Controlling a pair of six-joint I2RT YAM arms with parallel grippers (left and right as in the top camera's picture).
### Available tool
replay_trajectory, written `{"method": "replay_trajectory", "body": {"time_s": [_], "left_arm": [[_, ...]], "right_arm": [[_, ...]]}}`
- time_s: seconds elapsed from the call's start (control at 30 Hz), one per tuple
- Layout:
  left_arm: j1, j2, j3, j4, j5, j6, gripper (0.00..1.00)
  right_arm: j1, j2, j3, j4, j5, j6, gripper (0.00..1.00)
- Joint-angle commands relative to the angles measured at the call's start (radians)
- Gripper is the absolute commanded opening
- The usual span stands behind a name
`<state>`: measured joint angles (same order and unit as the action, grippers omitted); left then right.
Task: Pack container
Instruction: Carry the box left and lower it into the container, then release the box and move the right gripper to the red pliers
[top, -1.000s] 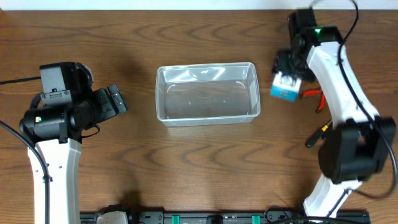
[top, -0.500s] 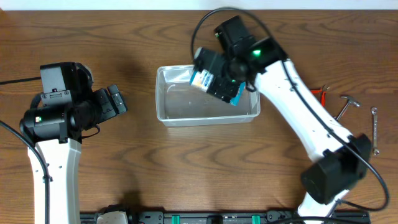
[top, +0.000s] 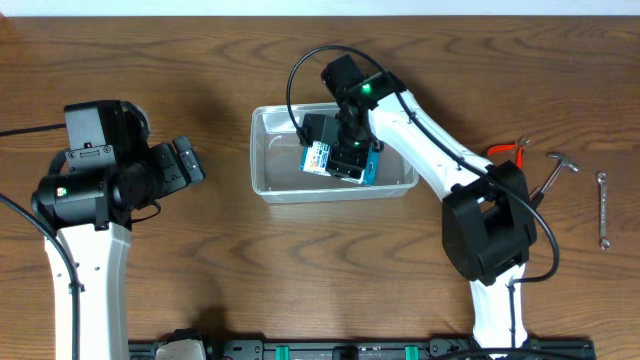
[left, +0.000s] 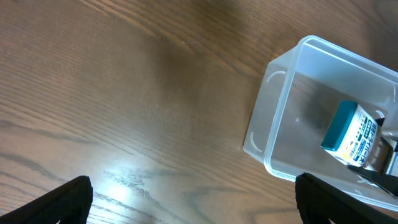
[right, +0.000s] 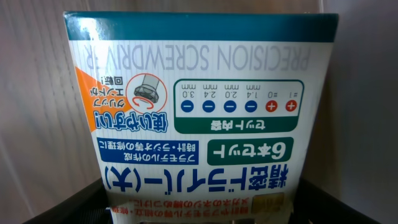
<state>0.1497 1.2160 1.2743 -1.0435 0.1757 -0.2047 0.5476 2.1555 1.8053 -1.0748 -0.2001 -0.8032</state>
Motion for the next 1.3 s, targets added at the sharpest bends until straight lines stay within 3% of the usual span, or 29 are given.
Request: {"method": "replay_trajectory", "body": {"time_s": [0.0, 0.03, 0.17, 0.33, 0.43, 0.57, 0.67, 1.03, 1.27], "left_arm": [[0.002, 0.005, 0.018, -0.006, -0.012, 0.018, 0.96], [0.002, 0.005, 0.018, -0.007, -0.012, 0.018, 0.96], [0.002, 0.005, 0.018, -0.011, -0.012, 0.018, 0.96], [0.002, 0.005, 0.018, -0.015, -0.012, 0.018, 0.96], [0.002, 0.005, 0.018, -0.018, -0.012, 0.023, 0.96], [0.002, 0.005, 0.018, -0.027, -0.012, 0.029, 0.96], [0.002, 0.005, 0.018, -0.029, -0.012, 0.029, 0.96], [0.002, 0.005, 0.018, -0.034, -0.012, 0.029, 0.96], [0.002, 0.005, 0.018, -0.034, -0.012, 0.029, 0.96]], "right_arm": [[0.000, -0.003, 0.011, 0.007, -0.029, -0.020, 0.89], [0.000, -0.005, 0.015, 0.006, -0.029, -0.013, 0.99], [0.000, -0.014, 0.049, 0.001, -0.025, 0.083, 0.99], [-0.022, -0.035, 0.173, -0.031, 0.080, 0.359, 0.99], [-0.056, -0.062, 0.262, -0.085, 0.264, 0.630, 0.99], [-0.142, -0.123, 0.329, -0.212, 0.556, 1.096, 0.99], [-0.240, -0.164, 0.328, -0.282, 0.567, 1.337, 0.99], [-0.551, -0.086, 0.247, -0.285, 0.417, 1.530, 0.99], [-0.644, -0.014, 0.142, -0.214, 0.276, 1.532, 0.99]]}}
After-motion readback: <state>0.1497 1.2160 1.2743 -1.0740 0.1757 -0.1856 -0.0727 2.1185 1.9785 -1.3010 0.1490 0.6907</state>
